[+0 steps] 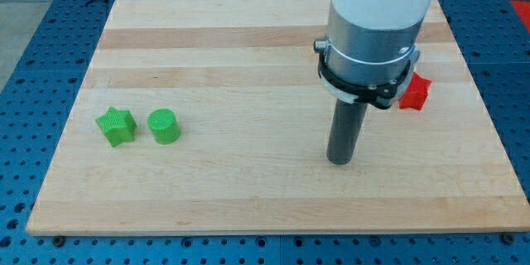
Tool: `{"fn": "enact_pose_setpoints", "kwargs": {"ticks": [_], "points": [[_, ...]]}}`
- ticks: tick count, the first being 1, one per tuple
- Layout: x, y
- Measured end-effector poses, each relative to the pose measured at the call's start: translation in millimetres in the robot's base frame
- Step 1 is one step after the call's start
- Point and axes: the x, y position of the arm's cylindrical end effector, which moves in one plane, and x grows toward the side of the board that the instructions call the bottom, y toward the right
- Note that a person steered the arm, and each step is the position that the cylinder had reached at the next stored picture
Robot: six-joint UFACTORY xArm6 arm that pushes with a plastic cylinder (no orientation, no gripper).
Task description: Move the green star right to the green circle
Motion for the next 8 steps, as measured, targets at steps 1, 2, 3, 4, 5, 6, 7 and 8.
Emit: {"fn": "enact_pose_setpoints", "kwargs": {"ticks": [1,2,3,4,5,6,7,8], "points": [[1,-13],[5,-27],[48,-52],[65,-141],[66,-241],[48,-314],[20,-343],[-14,-344]]}}
